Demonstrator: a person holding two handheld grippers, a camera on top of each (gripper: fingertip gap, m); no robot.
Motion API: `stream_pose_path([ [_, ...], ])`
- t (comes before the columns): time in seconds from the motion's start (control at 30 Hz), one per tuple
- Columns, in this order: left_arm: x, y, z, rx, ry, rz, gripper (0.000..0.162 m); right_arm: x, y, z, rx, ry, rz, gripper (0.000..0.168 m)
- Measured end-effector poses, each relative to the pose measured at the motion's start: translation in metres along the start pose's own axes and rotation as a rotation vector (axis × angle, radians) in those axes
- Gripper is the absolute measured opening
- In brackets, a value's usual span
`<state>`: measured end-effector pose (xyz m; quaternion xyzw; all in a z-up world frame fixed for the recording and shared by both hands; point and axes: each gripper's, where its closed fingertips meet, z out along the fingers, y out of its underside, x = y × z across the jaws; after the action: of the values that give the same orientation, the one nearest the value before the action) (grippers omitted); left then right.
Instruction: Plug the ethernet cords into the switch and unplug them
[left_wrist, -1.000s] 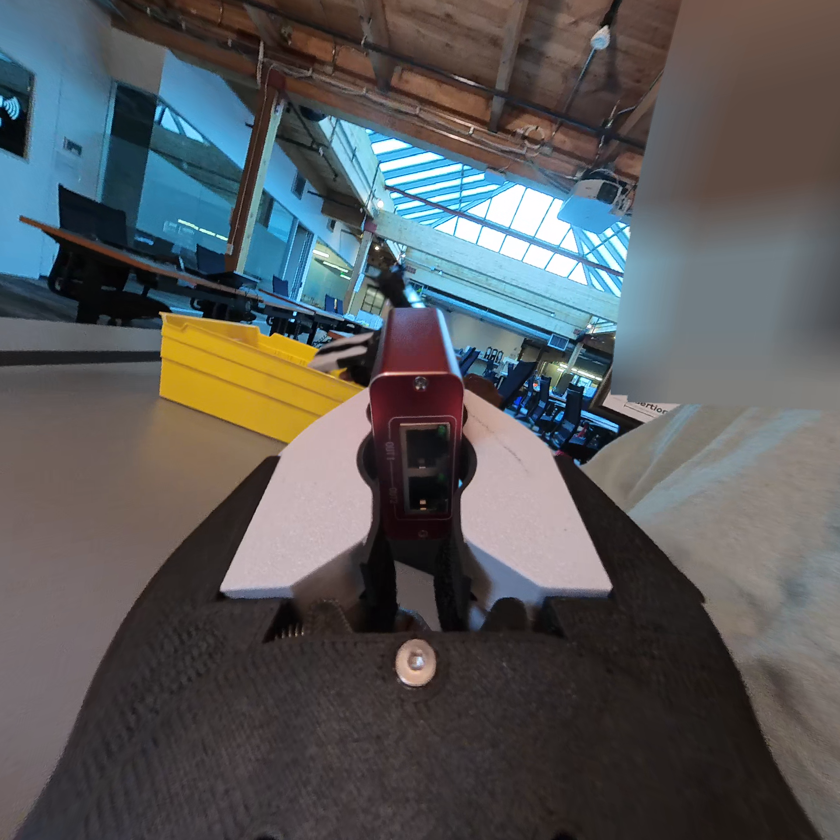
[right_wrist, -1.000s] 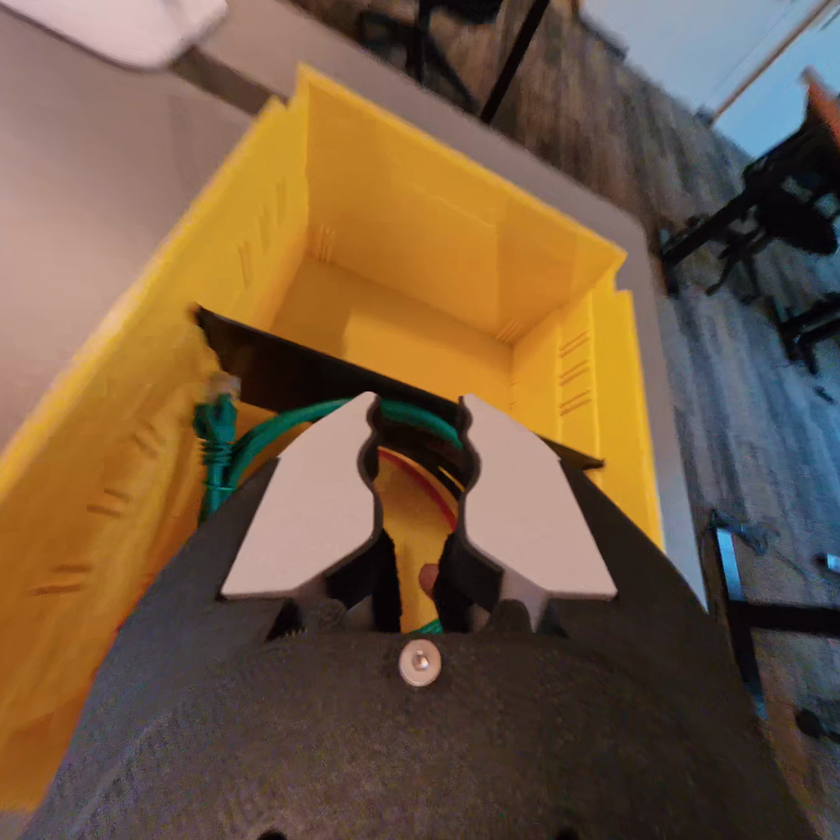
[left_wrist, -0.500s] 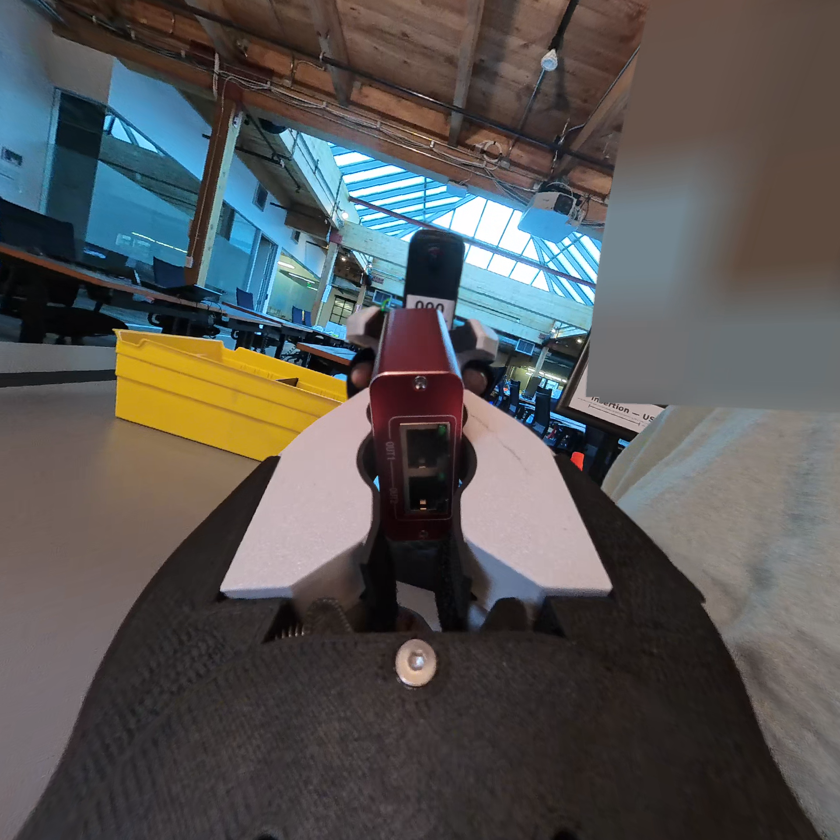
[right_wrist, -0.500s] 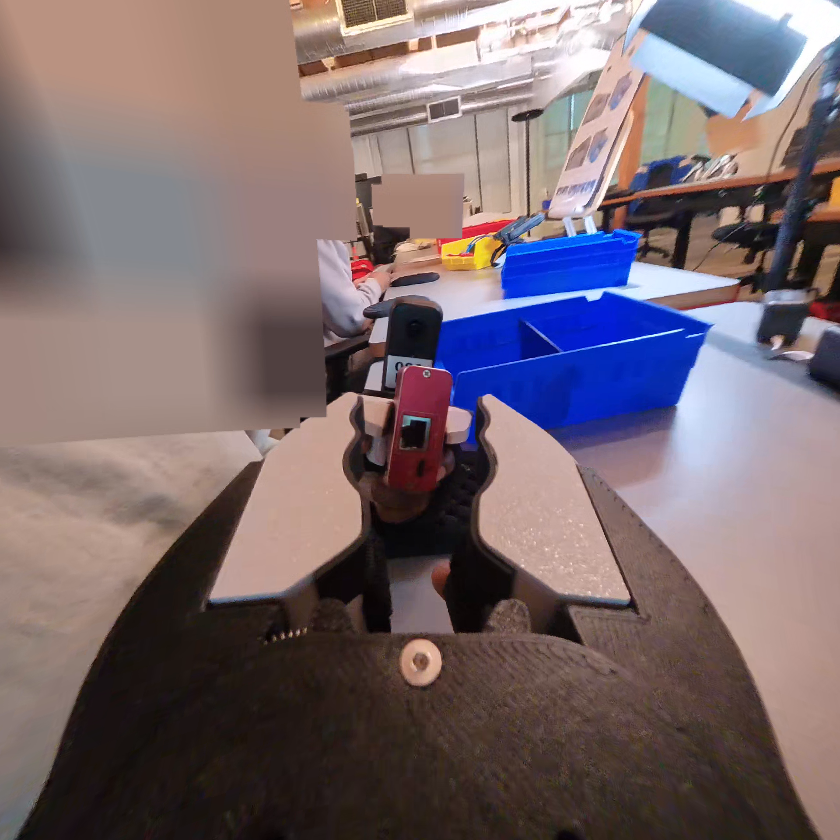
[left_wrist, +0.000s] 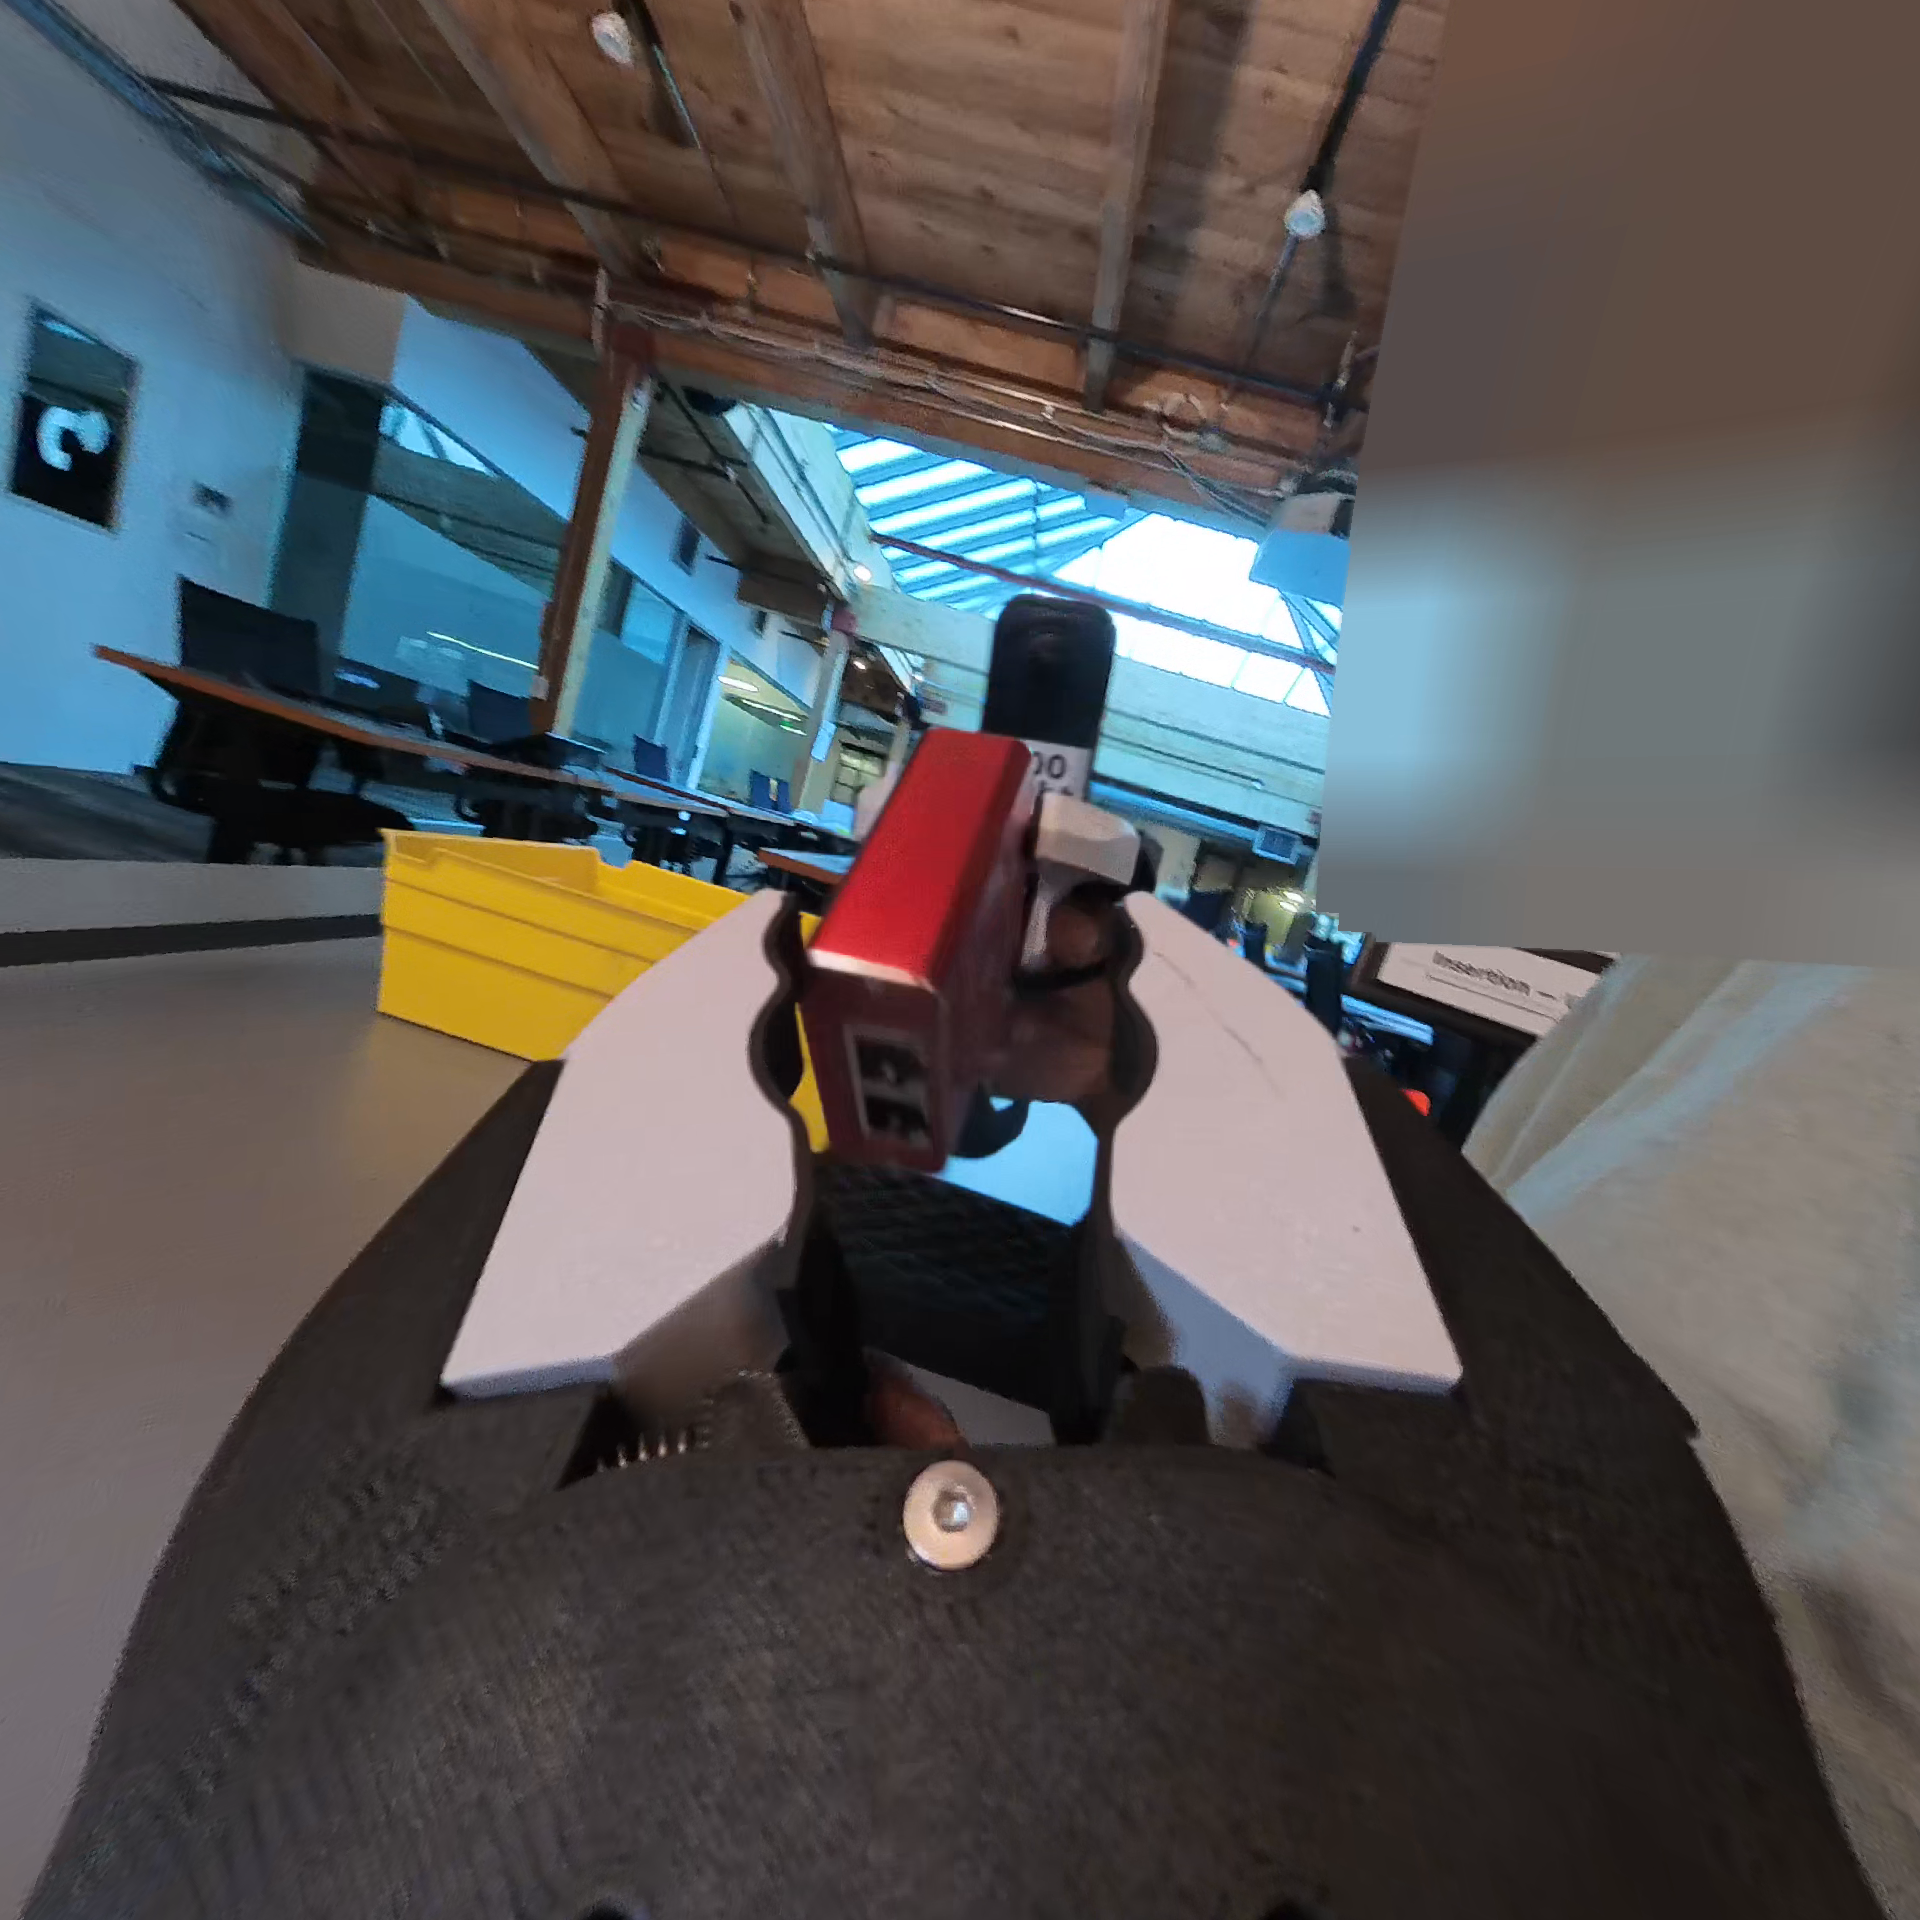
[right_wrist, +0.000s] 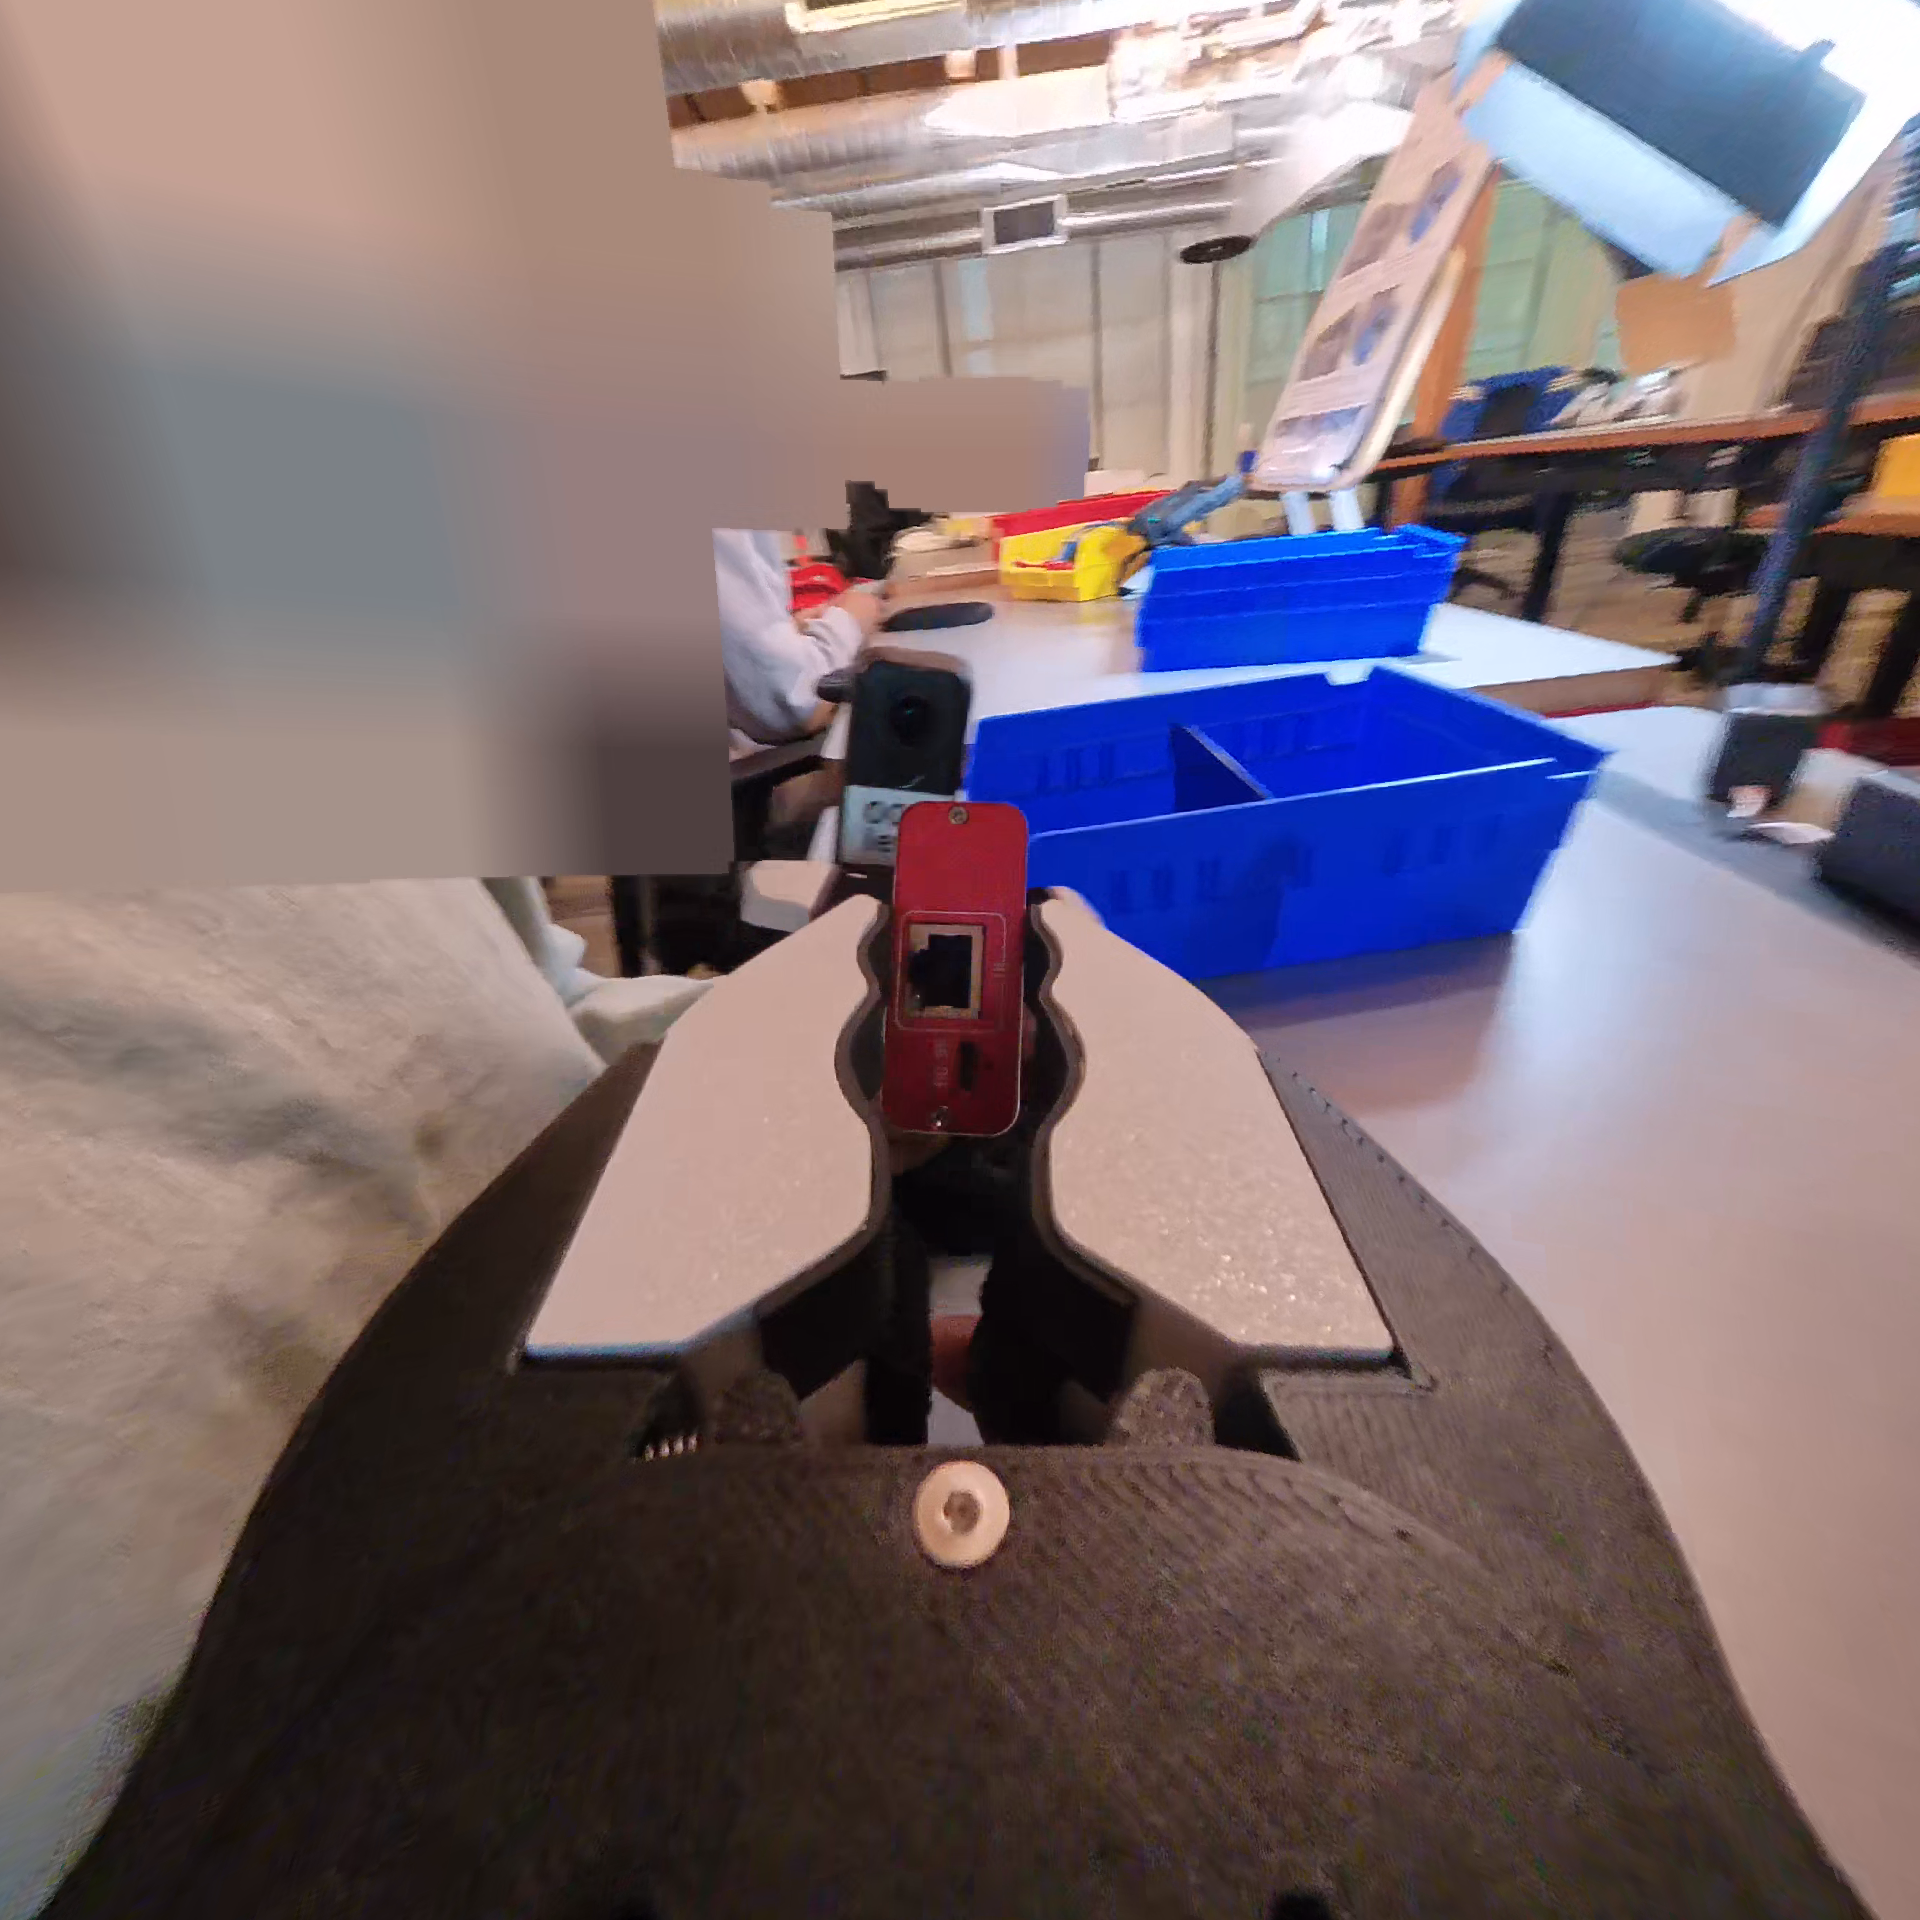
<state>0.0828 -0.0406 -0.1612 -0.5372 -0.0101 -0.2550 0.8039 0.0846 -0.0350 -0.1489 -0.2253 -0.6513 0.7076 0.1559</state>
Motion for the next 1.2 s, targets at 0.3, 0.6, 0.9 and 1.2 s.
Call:
stream_pose_path([
  [0.3,-0.007,0.001,0.0,-0.002,-0.032,-0.044,0.061,0.13,-0.071,-0.159,-0.275,0.776,-0.202,0.024],
  [0.6,-0.008,0.007,0.002,-0.038,-0.034,-0.032,0.061,0.269,0.011,-0.317,-0.705,1.164,0.224,0.024],
  [0.9,-0.009,0.014,0.004,-0.083,-0.047,0.005,0.061,0.296,0.075,-0.351,-0.888,1.174,0.465,0.024],
  [1.2,-0.008,0.017,0.006,-0.103,-0.051,0.029,0.06,0.283,0.039,-0.361,-0.98,1.362,0.22,0.063],
])
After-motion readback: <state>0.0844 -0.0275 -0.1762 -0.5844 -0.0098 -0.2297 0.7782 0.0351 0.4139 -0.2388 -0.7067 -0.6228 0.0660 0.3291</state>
